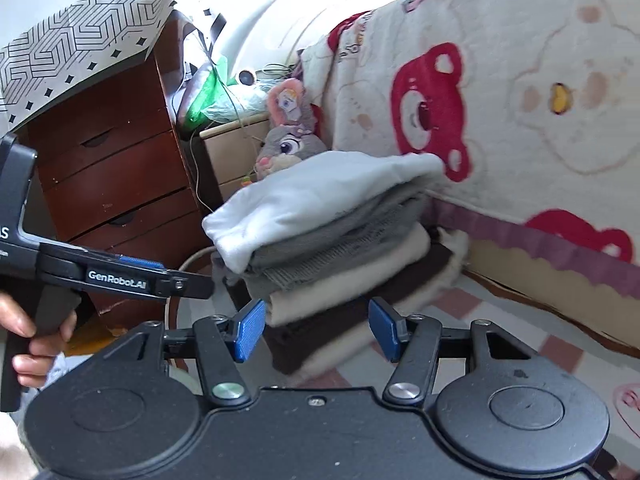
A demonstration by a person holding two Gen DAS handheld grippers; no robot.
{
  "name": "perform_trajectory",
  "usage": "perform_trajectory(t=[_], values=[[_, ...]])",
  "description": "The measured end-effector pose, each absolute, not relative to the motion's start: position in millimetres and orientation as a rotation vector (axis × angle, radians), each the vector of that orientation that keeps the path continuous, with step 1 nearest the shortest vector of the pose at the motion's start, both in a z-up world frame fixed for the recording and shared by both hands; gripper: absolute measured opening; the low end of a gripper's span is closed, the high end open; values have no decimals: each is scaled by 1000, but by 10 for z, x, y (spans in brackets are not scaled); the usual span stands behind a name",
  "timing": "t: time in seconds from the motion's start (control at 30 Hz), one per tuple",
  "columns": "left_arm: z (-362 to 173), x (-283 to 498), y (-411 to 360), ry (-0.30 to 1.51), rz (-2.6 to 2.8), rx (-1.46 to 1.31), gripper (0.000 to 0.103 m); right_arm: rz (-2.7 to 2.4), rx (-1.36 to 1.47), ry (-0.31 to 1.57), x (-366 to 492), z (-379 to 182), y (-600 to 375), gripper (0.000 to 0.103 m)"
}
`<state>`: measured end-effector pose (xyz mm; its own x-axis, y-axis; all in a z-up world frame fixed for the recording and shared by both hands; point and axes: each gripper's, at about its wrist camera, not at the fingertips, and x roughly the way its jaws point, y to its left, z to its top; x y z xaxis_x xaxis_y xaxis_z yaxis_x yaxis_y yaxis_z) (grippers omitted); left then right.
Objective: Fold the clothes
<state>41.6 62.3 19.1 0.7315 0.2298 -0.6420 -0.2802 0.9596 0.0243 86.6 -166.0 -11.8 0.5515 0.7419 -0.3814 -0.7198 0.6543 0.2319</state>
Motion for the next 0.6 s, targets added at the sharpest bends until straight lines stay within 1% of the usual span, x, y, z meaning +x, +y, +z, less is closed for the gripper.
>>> perform_trajectory(t=[0.17, 0.27, 0.33, 0.47, 0.6], values=[[101, 341, 162, 730, 256, -45, 85, 759, -18, 487, 585, -226, -1993, 64], [100, 302, -93, 727, 262, -2, 90, 665, -4, 502, 500, -265, -2110, 66], [108, 290, -229, 735, 260, 7, 99, 599, 22, 512, 489, -274, -2163, 66], [96, 257, -440, 759, 283, 37, 99, 591, 92, 532, 525, -253, -2315, 66], [71, 181, -508, 778, 350, 27, 101, 577, 78, 534, 494, -188, -2326, 66]])
